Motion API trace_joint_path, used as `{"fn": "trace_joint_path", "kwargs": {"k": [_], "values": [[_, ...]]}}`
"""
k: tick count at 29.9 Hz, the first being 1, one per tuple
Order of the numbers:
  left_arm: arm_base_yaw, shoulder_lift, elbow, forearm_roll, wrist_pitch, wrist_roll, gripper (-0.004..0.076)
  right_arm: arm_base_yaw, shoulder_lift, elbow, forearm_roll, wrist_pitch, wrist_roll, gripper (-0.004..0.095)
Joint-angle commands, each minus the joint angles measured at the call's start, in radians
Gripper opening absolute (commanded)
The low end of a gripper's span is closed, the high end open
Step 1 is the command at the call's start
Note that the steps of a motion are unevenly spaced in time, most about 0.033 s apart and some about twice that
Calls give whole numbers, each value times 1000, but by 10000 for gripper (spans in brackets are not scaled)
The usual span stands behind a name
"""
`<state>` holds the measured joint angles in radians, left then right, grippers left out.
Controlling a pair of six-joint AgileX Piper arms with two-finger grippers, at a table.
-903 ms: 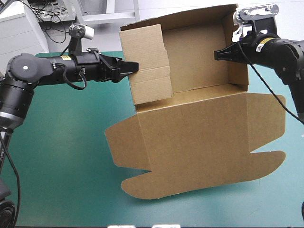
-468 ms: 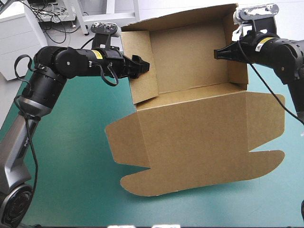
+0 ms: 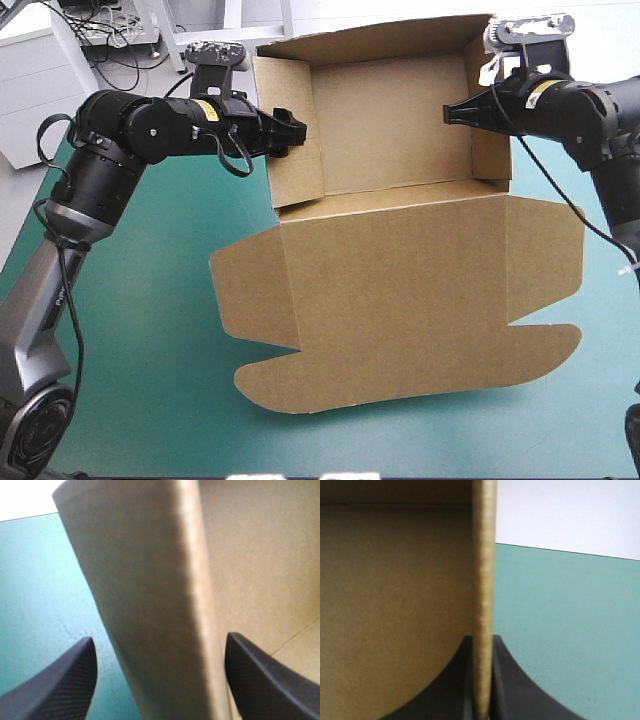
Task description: Fold the box
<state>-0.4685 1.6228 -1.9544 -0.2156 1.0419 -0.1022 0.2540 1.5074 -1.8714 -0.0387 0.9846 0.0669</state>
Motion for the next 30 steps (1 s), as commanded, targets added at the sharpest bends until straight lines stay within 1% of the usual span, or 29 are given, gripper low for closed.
{"fn": "trace_joint_path", "kwargs": {"k": [1, 5, 7, 12, 17, 21, 24, 26, 27, 30], "values": [[-6, -38, -31, 1, -49, -17, 471, -2, -11, -28, -2, -60, 14, -16], [-6, -36, -31, -2, -45, -21, 407, -2, 10, -28, 13, -57, 14, -16], [-6, -32, -31, -9, -36, -21, 393, -2, 17, -28, 30, -67, 14, -16], [-6, 3, -31, -25, -3, -21, 393, -2, 17, -28, 51, -87, 14, -16], [-6, 13, -31, -18, -7, -23, 393, -2, 17, -28, 53, -85, 14, -16], [-6, 16, -31, 17, -9, -49, 392, -2, 17, -28, 94, -106, 14, -17], [-6, 17, -31, 16, -17, -52, 382, -2, 17, -28, 104, -119, 14, -18], [-6, 17, -31, 16, -29, -52, 321, -2, 17, -28, 97, -117, 14, -18], [-6, 17, -31, 16, -34, -52, 262, -2, 17, -28, 90, -116, 14, -18], [-6, 19, -31, 16, -52, -52, 47, -2, 17, -28, 89, -109, 14, -18]]}}
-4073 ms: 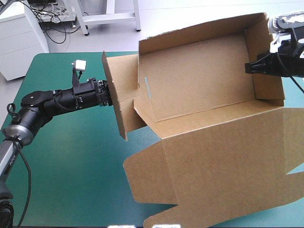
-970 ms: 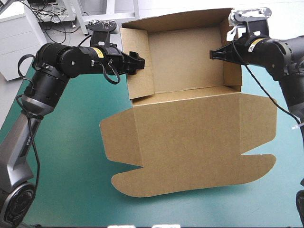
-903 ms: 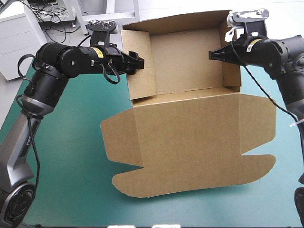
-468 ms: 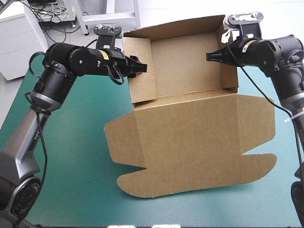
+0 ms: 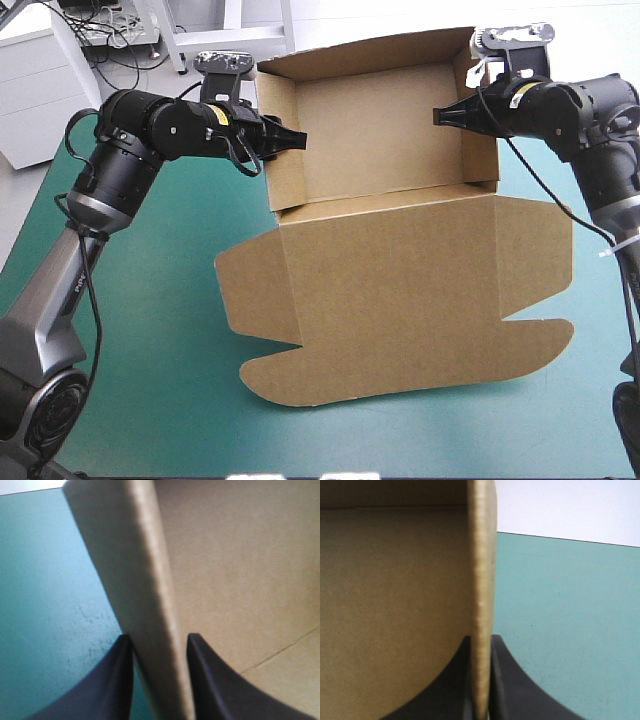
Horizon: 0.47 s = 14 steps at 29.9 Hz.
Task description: Fold the box
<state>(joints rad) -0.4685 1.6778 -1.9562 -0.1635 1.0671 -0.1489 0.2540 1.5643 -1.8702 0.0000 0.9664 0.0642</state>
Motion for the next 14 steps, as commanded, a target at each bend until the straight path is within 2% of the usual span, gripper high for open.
{"fn": "trace_joint_path", "kwargs": {"k": [1, 7, 14], "values": [[-6, -35, -29, -38, -85, -3, -16, -2, -40, -29, 51, -86, 16, -18], [-6, -3, -29, -31, -93, 2, -26, -2, -16, -29, 81, 13, -26, -18], [-6, 96, -29, -31, 1, 2, -26, -2, 61, -29, 116, 187, -64, -18]]}}
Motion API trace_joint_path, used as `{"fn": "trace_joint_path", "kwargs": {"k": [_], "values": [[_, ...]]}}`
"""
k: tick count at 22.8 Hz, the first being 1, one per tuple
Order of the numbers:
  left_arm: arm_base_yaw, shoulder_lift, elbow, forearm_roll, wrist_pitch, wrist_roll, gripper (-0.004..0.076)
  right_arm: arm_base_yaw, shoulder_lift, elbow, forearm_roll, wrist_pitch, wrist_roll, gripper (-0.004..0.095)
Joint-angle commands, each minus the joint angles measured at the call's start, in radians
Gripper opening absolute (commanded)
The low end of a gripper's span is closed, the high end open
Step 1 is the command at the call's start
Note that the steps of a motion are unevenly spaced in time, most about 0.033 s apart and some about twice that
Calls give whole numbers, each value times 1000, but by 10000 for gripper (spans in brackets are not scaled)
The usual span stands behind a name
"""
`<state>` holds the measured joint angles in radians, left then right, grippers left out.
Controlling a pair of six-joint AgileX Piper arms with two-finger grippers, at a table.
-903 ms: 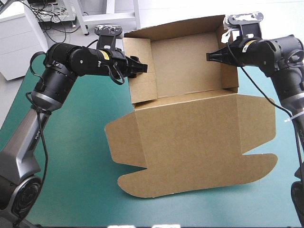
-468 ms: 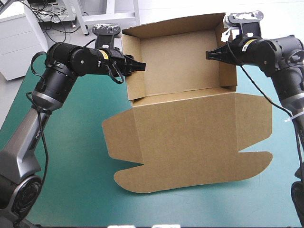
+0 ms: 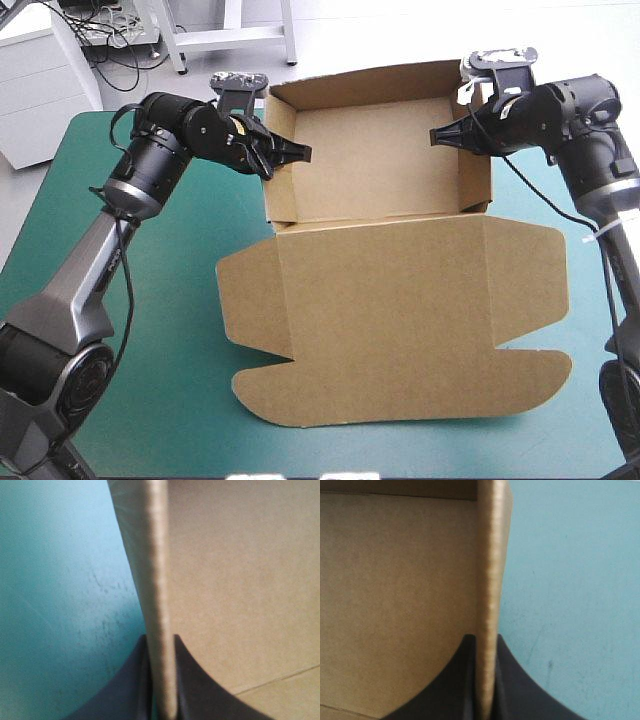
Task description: Fold the box
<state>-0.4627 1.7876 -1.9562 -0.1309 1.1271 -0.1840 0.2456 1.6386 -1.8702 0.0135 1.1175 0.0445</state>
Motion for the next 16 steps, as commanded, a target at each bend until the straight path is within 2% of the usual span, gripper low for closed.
{"fn": "trace_joint_path", "kwargs": {"k": [1, 7, 10, 16], "values": [[-12, 5, -29, -64, -41, 37, -26, 6, -3, -29, 105, 50, -44, -18], [-12, 92, -29, -64, 41, 36, -26, 6, 69, -29, 130, 130, -44, -18], [-12, 138, -29, -52, 95, 36, -26, 6, 115, -24, 177, 130, -44, -18], [-12, 182, -29, 9, 116, 36, -26, 6, 207, -24, 177, 130, -44, -18]]}}
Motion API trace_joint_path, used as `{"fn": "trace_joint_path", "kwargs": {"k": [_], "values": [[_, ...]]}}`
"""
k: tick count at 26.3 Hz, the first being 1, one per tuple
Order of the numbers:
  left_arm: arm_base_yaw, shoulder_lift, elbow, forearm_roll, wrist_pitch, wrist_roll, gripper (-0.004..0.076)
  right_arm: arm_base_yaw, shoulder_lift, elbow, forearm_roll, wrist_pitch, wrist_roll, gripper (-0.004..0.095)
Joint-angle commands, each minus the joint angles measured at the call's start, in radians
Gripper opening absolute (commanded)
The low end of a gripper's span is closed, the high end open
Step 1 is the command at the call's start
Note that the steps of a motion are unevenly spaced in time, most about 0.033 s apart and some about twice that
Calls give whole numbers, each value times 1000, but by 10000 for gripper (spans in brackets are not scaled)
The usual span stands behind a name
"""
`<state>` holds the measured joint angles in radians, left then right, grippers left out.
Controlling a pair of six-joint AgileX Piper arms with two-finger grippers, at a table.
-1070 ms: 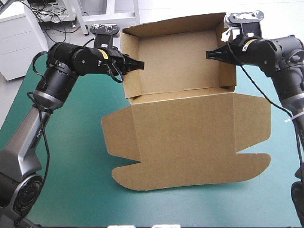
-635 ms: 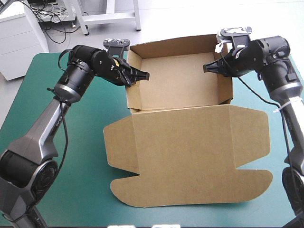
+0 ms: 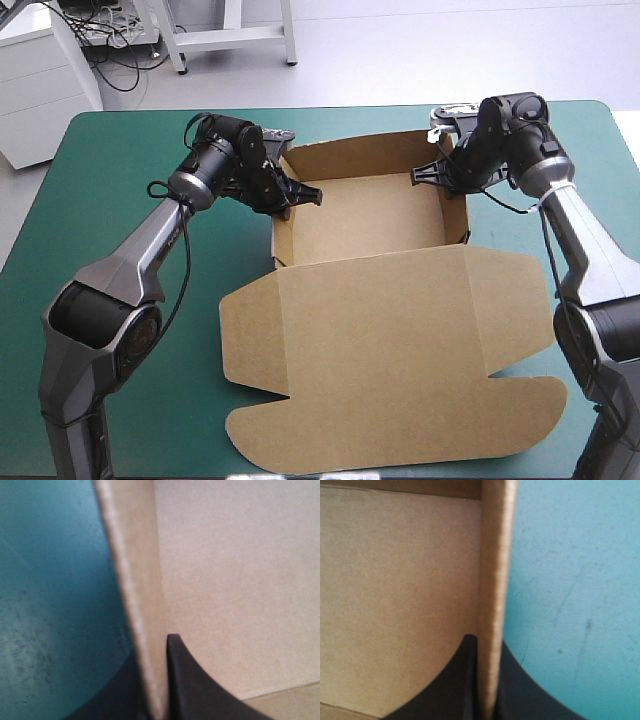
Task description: Fold the box
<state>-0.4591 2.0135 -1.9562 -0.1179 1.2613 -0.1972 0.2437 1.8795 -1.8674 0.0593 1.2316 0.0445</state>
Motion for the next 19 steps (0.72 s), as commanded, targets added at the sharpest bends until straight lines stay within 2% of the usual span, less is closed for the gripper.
{"fn": "trace_joint_path", "kwargs": {"k": [1, 8, 15, 18, 19], "values": [[-16, -41, -29, 14, -21, 49, -26, 8, -16, -25, 124, 16, -44, -18], [-14, -28, -29, 44, -42, 63, -19, 8, 64, -25, 129, 16, -44, -18], [-14, -28, -29, 90, -49, 71, 109, 8, 72, -25, 100, 16, -83, -11], [-14, -28, -29, 93, -40, 71, 174, 8, 72, -25, 69, 16, -83, 76], [-12, -28, -29, 93, -35, 75, 220, 8, 72, -25, 69, 16, -83, 157]]}}
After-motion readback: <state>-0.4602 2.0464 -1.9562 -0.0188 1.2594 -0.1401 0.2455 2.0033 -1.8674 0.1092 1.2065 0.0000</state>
